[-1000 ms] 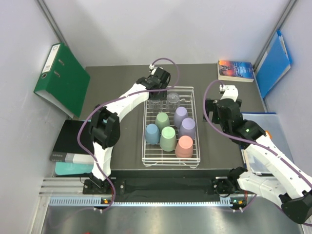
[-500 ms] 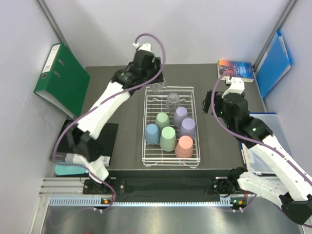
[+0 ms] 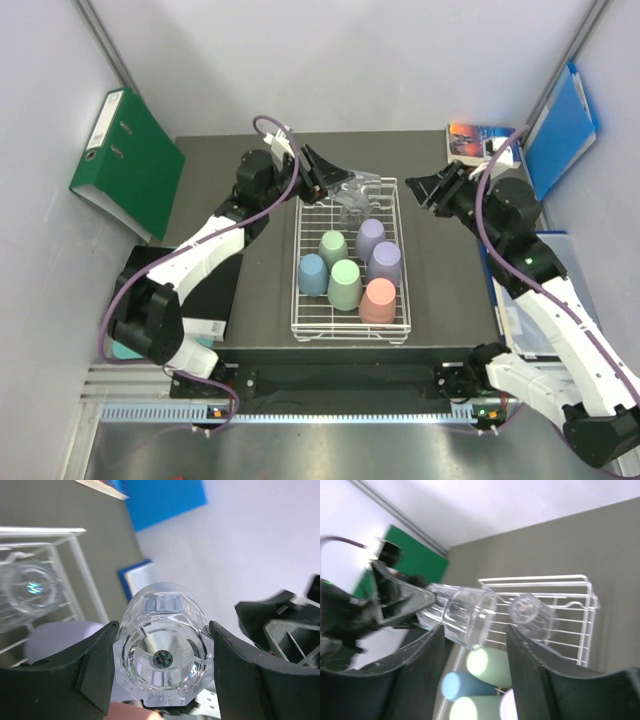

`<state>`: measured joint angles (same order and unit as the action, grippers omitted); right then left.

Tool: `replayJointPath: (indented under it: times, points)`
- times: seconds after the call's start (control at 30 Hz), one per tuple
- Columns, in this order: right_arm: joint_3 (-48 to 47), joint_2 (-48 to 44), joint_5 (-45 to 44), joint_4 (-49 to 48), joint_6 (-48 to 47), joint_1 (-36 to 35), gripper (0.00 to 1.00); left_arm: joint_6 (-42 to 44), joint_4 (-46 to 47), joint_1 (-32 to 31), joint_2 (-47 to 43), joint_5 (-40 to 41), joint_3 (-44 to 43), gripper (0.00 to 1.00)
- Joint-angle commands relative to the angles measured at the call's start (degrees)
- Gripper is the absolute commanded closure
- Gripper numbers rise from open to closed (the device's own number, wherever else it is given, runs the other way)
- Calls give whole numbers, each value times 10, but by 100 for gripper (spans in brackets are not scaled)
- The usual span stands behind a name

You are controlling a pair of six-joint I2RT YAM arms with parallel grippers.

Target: Unload the cups from the dish rack

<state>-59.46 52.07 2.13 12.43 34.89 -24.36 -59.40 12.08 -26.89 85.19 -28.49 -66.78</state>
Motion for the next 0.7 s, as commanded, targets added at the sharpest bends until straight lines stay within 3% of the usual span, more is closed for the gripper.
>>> replayJointPath:
  times: [0.0, 0.23, 0.67]
  points:
    - [9, -11, 126, -108, 73, 23, 43, -150, 290, 4, -2, -97, 33, 100]
    - [34, 7, 170, -155, 105, 23, 27, -168, 308, 2, 5, -98, 39, 100]
    - [34, 74, 195, -221, 139, 5, 34, -165, 301, -30, 29, -105, 27, 100]
